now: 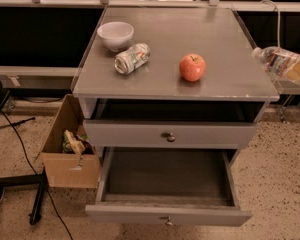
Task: Place water bottle into middle drawer
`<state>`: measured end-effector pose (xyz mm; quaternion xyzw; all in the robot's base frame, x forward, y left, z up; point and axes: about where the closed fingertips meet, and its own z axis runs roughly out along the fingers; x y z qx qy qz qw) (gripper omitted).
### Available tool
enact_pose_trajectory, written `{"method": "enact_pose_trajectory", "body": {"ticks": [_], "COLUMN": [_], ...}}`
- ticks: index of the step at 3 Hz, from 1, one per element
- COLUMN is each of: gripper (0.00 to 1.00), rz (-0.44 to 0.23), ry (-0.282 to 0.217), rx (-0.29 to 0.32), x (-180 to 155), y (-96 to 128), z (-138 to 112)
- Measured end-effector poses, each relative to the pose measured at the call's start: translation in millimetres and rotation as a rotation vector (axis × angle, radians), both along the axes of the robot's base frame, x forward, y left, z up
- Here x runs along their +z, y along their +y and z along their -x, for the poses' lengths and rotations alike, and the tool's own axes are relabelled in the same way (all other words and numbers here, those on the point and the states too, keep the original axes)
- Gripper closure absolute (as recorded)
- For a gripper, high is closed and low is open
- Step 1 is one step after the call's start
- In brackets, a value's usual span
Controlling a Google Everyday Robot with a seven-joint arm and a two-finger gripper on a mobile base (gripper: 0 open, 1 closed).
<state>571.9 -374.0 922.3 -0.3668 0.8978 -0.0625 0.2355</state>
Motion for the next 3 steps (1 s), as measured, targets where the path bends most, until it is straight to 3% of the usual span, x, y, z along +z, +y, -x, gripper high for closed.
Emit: {"method": "enact_pose_trajectory", "body": {"ticks": [1, 3], "gripper": [1.0, 1.0], "rz": [-0.008, -0.054], "ry": [-0.001, 0.013], "rx": [0.071, 0.265], "x": [-3, -1], "y": [9, 19], "z": [20, 106]}}
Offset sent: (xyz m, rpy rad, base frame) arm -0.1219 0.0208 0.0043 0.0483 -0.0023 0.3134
